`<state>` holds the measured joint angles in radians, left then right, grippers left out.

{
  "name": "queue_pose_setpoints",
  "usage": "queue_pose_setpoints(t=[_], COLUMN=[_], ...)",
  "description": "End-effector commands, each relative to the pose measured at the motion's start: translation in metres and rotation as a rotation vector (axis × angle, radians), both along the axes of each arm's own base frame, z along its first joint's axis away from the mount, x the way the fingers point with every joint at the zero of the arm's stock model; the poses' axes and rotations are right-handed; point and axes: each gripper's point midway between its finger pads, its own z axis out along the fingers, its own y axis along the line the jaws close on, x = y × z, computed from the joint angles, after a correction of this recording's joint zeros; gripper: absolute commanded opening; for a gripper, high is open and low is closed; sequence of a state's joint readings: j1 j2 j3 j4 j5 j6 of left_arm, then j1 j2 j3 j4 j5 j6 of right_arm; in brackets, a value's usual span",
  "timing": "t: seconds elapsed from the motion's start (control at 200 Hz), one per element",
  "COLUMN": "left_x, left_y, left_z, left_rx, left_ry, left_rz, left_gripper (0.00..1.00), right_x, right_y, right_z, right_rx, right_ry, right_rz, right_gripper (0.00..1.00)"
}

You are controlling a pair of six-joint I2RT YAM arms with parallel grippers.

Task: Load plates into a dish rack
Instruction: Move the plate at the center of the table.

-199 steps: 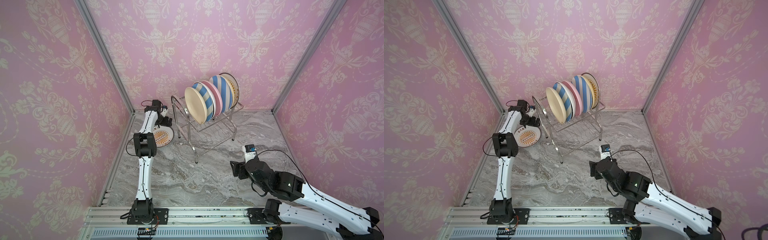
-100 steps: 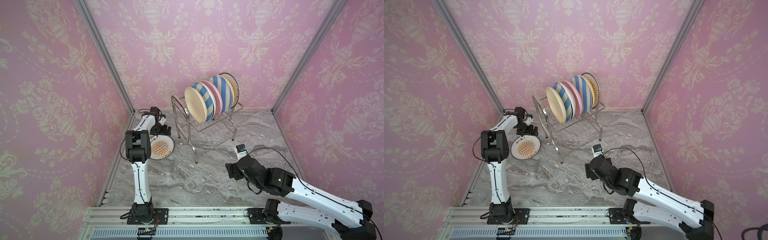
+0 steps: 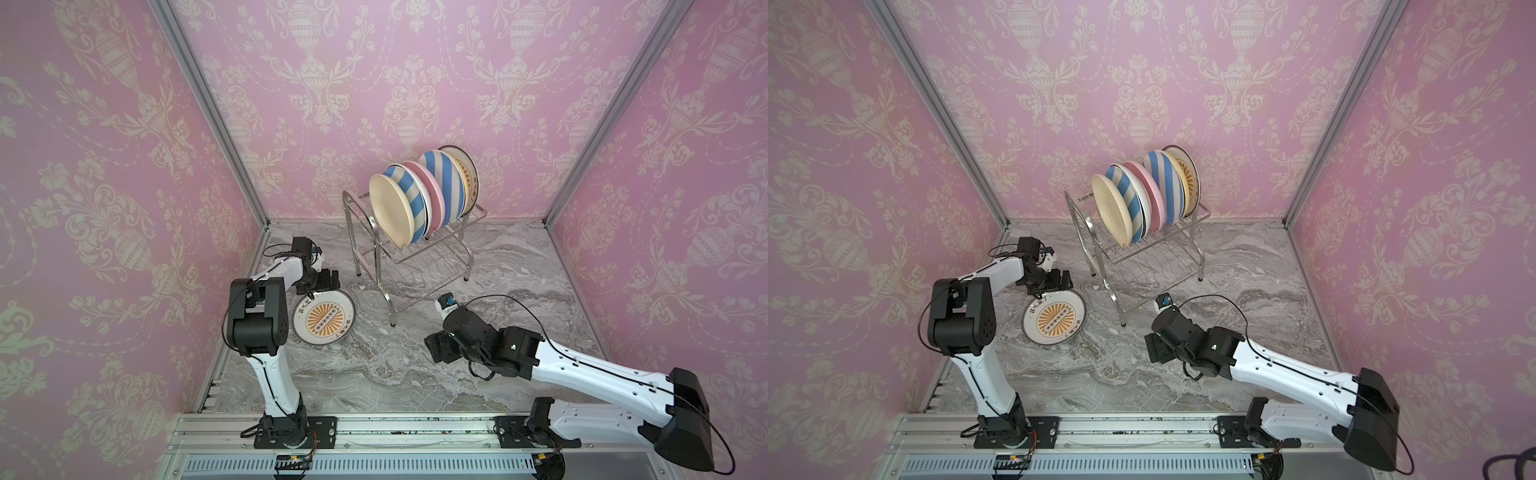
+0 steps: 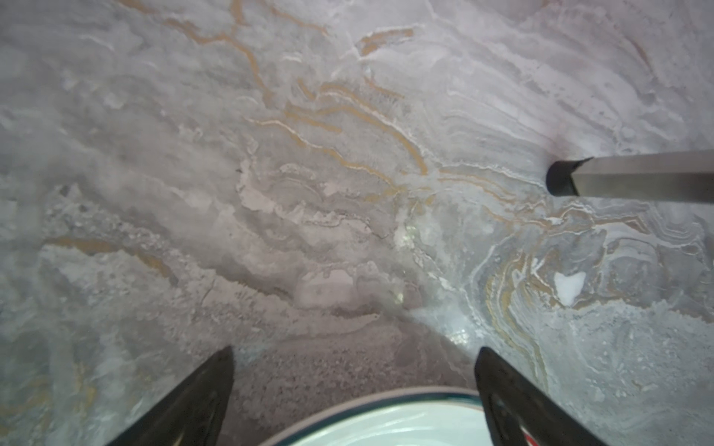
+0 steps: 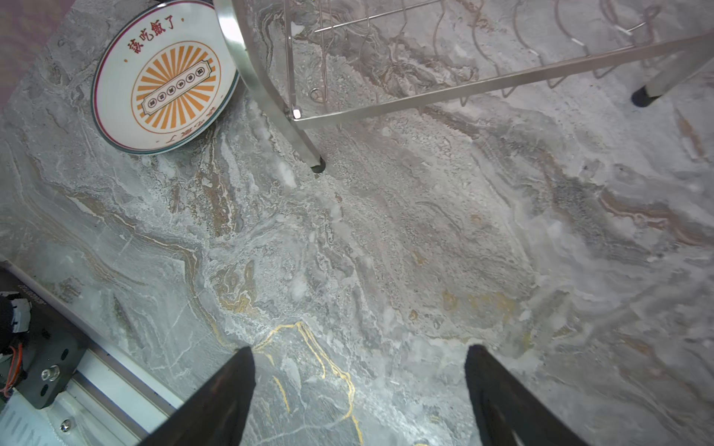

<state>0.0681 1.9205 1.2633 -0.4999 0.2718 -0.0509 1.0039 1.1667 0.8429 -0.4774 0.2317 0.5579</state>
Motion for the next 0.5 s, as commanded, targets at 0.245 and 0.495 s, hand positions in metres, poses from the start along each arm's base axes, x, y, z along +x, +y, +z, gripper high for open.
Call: queue_pose_setpoints(t=[0.245,0.495], left_x=[-0.09,-0.102], left_y=[-0.03,-0.034], left_z=[-0.017,0.007], left_rx=[-0.174,-0.218], left_ry=[0.085,-0.016], left_rz=[0.126,0.204], left_gripper=[0.99,0.99], right_x=[0.0,0.003], right_y=[0.104,0.131], right_z=[-0.05,-0.075], right_rx=[0.32,0.343], right_ry=[0.22,0.293], right_rz=[0.023,0.059], right_gripper=[0.78,0.75])
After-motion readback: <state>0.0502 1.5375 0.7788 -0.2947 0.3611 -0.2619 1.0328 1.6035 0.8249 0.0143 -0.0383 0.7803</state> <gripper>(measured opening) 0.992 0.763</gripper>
